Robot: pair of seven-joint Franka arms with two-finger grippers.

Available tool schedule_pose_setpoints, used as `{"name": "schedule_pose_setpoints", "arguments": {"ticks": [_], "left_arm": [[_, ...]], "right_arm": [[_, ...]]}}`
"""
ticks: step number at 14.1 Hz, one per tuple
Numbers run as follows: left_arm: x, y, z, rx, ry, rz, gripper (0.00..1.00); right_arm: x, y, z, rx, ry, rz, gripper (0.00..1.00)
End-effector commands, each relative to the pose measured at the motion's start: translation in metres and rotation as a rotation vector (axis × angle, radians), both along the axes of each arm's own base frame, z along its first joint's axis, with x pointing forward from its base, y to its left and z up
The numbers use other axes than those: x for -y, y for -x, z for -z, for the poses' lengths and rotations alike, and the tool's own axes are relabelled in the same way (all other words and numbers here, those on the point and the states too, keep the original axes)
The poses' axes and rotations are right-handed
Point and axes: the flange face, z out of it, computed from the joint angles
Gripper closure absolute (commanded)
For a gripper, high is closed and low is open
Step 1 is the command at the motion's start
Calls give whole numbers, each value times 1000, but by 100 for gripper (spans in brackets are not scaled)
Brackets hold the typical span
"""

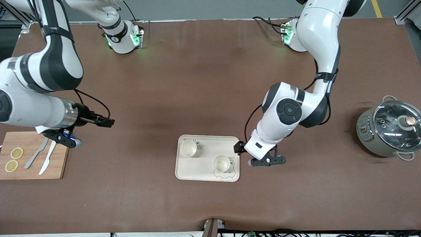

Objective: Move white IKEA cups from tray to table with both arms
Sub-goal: 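Reach the left gripper to the cup on the tray while the right gripper follows, then lower the left gripper onto one cup while the right gripper approaches the other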

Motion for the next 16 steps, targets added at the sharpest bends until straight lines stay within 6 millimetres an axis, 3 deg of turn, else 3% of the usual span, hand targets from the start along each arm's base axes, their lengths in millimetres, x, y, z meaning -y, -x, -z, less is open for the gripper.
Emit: {"name": "schedule_pose_setpoints", "arguments": {"ticks": [1, 4, 9, 13, 16], "left_arm": [[14, -4, 13, 36, 27, -25, 0], [31, 0, 33, 57, 40, -37, 0], [33, -4, 64, 99, 50, -43, 0], [35, -6, 75, 129, 64, -46, 0], [36, -8, 89, 164, 76, -50, 0]], "right_arm": [[-25, -4, 3, 9, 19, 105, 0], [-46, -5, 13, 10, 39, 153, 0], [-74, -10, 28, 21, 61, 227, 0], [-101, -16, 31, 47, 34, 334, 0], [-126, -18, 51, 42, 24, 402, 0]]}}
